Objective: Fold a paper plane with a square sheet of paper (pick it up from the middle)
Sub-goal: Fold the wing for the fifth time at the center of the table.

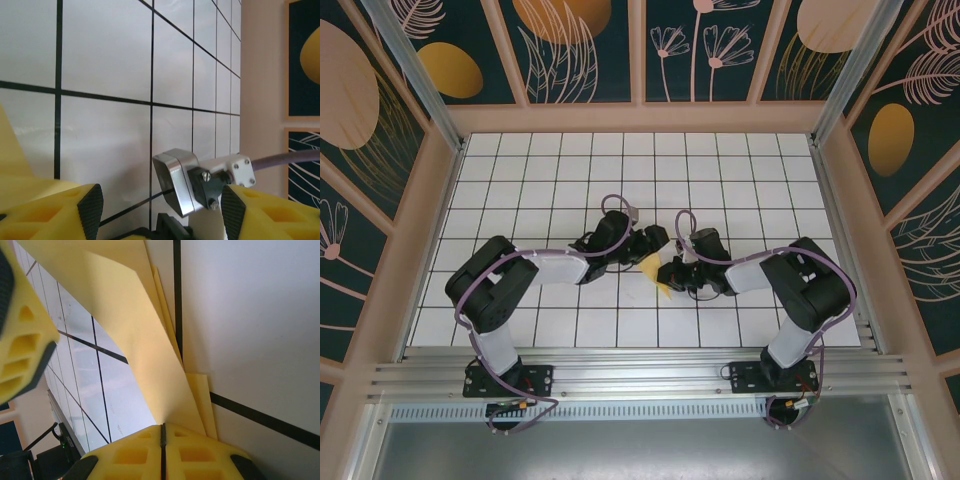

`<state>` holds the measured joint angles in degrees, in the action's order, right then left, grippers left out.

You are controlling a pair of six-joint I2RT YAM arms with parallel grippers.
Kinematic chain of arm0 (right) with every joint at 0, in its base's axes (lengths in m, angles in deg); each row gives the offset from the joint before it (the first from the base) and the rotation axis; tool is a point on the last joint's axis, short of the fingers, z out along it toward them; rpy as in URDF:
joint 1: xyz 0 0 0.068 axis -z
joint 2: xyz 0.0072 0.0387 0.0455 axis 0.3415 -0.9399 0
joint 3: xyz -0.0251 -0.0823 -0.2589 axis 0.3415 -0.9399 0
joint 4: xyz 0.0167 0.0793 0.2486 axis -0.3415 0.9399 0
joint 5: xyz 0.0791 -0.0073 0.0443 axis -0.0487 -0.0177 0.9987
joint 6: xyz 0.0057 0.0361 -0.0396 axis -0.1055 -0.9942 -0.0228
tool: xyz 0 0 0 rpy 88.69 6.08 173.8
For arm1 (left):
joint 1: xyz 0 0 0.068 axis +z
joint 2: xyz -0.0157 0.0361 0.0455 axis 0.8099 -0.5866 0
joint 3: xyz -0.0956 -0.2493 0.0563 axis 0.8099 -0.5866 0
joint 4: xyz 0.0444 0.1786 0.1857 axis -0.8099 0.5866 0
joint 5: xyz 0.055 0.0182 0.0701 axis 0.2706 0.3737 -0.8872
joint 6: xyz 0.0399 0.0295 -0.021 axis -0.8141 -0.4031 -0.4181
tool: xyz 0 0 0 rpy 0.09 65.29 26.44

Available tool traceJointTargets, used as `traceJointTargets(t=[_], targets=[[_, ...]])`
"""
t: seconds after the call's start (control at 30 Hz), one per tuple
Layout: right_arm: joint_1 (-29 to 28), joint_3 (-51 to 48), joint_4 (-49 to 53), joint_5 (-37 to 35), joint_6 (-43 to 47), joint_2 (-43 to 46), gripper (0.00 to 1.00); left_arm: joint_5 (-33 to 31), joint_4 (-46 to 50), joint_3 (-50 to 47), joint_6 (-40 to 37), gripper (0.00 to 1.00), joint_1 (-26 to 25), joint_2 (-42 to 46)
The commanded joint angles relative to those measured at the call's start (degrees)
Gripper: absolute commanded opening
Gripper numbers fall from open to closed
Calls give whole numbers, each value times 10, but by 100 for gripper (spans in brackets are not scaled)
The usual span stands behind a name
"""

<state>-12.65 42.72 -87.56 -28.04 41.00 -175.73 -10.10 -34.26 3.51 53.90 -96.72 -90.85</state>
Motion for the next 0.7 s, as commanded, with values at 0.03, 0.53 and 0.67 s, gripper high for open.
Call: traceJointTargets(t=[0.03,0.53,0.67], targets=[[-1,-22,40,-26,0,-34,10,-48,73,27,-3,66,6,-19],[-1,-26,52,-30,10,-41,10,-66,91,-6,10,65,27,-42],[-1,-33,56,-33,17,-46,9,-66,98,-20,6,65,41,-27]])
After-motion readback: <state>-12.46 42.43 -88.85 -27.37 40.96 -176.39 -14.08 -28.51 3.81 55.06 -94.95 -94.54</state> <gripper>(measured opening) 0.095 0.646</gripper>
